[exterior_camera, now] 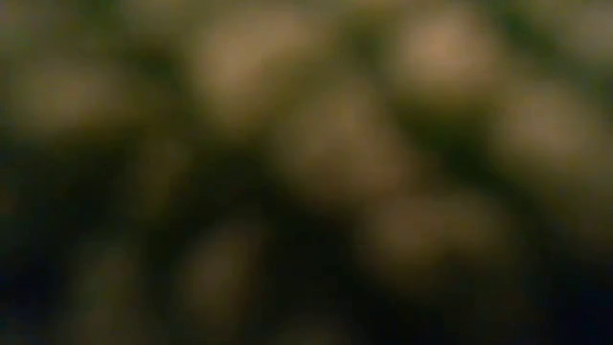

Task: Sort microfiber towel by color & place in baskets
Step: Put the white microfiber cloth into the right wire basket

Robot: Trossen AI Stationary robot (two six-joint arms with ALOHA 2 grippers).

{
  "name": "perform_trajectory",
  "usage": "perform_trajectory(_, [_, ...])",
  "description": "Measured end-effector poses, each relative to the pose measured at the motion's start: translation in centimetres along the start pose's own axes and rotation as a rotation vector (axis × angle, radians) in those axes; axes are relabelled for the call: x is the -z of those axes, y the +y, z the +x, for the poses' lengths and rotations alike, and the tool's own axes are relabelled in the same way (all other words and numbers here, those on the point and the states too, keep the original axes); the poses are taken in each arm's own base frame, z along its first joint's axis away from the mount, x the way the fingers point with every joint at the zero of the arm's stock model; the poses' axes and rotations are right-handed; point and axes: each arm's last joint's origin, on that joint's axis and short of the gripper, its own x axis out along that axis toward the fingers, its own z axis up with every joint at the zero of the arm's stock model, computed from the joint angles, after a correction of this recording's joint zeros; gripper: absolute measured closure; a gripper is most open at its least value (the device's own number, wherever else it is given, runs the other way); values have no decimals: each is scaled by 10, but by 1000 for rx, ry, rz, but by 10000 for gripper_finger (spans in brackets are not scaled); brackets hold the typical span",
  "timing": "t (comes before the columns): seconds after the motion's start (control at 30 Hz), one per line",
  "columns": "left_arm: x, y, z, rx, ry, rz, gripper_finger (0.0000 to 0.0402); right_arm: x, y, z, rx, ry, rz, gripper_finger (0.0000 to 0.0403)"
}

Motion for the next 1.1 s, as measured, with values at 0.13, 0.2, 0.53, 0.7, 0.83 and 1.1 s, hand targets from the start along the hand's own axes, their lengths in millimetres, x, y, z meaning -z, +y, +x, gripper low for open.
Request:
perform_trajectory(0.13, [0,-6,12,8,52,18,283,-1,0,0,0,-6,-2,243])
perform_trajectory(0.2, [0,-10,14,9,56,40,283,-1,0,0,0,-6,-2,243])
perform_trajectory(0.53, [-3,-26,27,23,41,153,284,-1,0,0,0,-7,-4,243])
perform_trajectory(0.7, [1,-32,33,15,69,177,284,-1,0,0,0,-8,-1,243])
perform_trajectory(0.83, [3,-37,35,13,79,171,284,-1,0,0,0,-8,-1,243])
perform_trajectory(1.1, [7,-52,44,5,107,176,284,-1,0,0,0,-8,-2,243])
